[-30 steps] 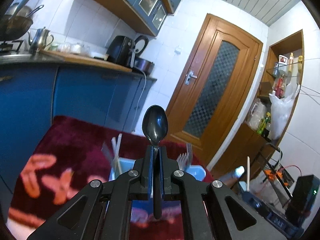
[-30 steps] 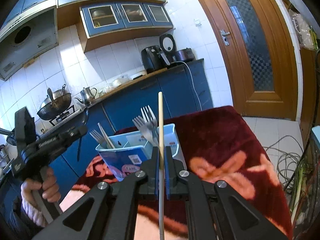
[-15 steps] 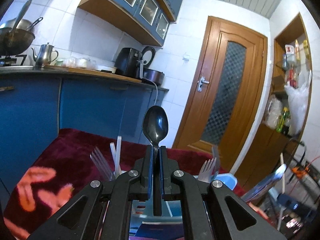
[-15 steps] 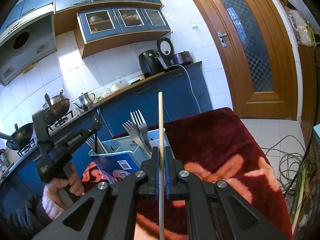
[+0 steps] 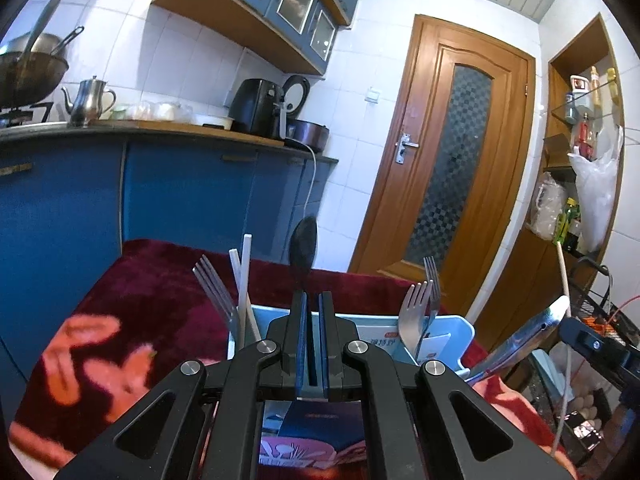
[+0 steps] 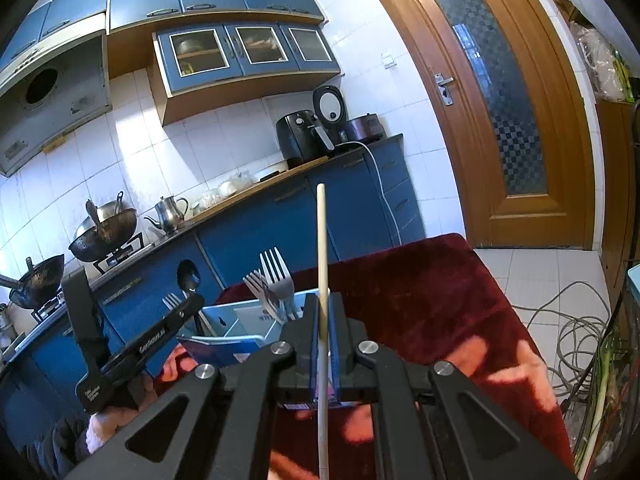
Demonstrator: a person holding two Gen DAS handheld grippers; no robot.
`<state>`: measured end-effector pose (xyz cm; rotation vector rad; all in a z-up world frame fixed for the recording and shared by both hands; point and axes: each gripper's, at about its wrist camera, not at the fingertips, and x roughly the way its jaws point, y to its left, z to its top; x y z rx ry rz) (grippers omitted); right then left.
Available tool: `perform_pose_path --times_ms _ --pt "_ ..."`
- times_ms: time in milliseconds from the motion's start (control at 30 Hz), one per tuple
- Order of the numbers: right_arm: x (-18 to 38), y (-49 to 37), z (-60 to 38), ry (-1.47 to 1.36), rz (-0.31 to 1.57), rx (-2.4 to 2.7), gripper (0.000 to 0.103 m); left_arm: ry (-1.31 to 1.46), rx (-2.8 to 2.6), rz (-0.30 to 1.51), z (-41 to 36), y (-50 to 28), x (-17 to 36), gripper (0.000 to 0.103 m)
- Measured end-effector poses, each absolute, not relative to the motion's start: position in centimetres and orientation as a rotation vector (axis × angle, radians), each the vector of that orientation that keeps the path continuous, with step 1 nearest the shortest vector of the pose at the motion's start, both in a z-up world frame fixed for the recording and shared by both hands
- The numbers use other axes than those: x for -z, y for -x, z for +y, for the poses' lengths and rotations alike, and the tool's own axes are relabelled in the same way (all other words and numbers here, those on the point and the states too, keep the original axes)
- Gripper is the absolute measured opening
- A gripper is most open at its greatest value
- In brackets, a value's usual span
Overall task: Organize utensils
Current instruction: 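Carry the black spoon and wooden chopstick into the holder and open both grippers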
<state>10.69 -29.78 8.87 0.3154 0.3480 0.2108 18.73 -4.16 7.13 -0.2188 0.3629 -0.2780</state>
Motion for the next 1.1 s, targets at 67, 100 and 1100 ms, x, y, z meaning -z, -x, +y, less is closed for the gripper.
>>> perform_pose_path --times_ms 67,100,1100 --pt "-8.9 -10.9 -29.6 -0.307 0.345 -0.206 0.006 0.227 0.285 0.372 -3.9 -18.6 -7.2 0.012" --pt "-9.0 -11.0 -29.6 -0.3 0.342 -0.202 0.006 0.231 0.289 0.374 -3.9 -18.4 -7.2 0.013" --pt "-9.8 -20.8 -28.9 -0.298 0.178 -0.166 0.006 0.189 0.307 0.368 -3.0 -16.0 -7.0 0.014"
